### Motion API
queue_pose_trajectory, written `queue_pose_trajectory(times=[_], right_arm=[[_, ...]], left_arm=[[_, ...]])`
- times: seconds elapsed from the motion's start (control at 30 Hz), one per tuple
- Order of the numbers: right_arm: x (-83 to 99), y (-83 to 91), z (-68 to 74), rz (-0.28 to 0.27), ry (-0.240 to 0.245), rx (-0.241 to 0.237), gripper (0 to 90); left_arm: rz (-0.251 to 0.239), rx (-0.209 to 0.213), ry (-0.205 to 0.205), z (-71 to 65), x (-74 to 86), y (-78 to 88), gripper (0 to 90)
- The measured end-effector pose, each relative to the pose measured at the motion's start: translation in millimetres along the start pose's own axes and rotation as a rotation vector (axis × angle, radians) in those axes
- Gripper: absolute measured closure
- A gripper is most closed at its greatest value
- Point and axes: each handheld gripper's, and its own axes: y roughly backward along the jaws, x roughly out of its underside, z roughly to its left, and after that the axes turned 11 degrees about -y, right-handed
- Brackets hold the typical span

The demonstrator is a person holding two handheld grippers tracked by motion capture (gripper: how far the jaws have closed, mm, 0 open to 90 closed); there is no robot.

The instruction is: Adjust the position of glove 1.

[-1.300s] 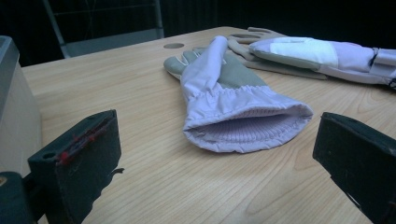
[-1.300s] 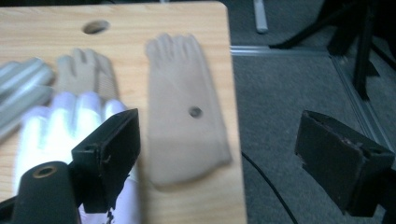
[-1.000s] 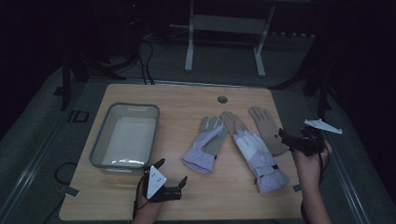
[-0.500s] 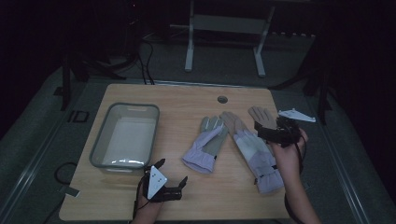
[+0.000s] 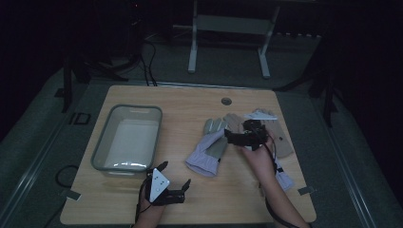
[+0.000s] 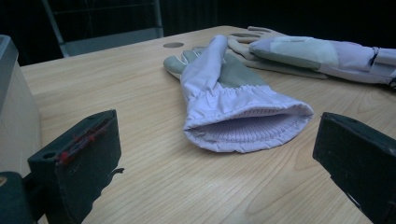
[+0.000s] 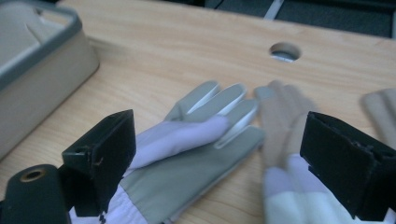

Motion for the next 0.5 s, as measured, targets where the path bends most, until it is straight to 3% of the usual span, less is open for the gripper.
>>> queue_pose_trajectory(times=[0.1,0.27,0.4,0.5], right_arm=[[6.7,-21.4,12.9,0.063,0.011,-0.002,10.4],[17.5,-49.2,26.3,0.114,-0.019,-0.019,10.6],[23.5,-66.0,28.4,0.140,-0.047,-0.010,10.7],[30.7,-80.1,31.8,0.168,-0.024,0.029,10.7]], left_arm=[[-0.002,-0.002,-0.004,-0.4,-0.1,-0.1,1.3],[-0.001,0.000,-0.003,-0.4,-0.1,-0.4,1.3],[0.002,0.000,-0.011,-1.3,-0.5,-0.6,1.3],[0.004,-0.003,-0.014,-1.5,-0.5,-0.6,1.3]])
